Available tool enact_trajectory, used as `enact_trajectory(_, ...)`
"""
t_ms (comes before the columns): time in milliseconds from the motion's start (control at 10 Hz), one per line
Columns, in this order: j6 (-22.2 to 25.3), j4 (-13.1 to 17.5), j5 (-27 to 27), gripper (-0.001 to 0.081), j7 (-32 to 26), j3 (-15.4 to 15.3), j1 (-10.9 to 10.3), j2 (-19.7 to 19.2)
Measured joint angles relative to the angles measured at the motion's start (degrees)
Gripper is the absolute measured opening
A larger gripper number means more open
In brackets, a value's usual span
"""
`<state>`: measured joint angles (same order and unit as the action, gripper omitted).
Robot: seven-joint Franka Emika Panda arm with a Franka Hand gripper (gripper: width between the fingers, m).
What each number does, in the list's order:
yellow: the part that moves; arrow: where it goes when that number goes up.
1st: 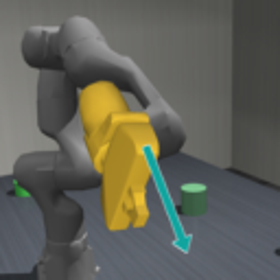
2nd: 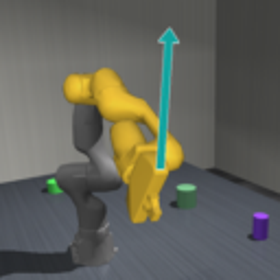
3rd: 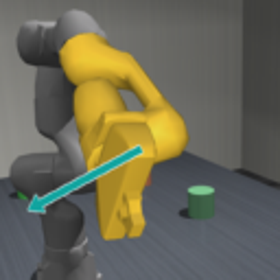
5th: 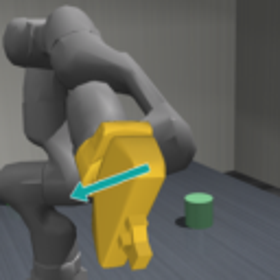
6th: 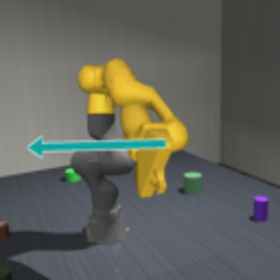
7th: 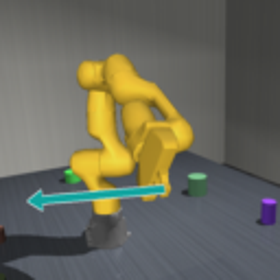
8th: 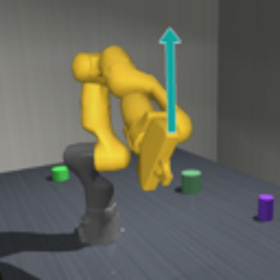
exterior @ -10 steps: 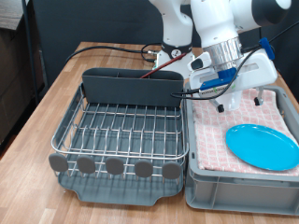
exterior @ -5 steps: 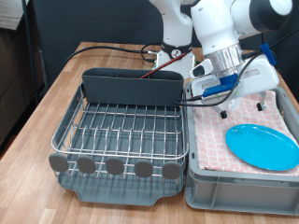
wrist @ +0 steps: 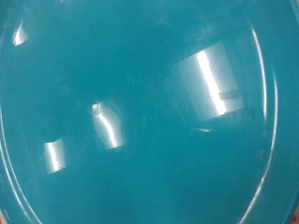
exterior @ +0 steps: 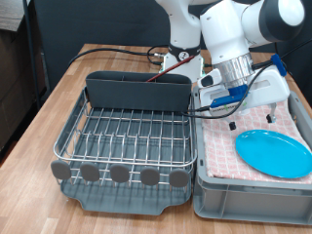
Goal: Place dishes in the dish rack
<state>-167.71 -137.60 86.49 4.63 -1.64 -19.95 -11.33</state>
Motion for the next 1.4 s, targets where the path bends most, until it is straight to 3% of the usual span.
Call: enact_trajectory(1400,0.43,2.95,-1.14,0.0802,1.29,0.31,0.08,-4.04)
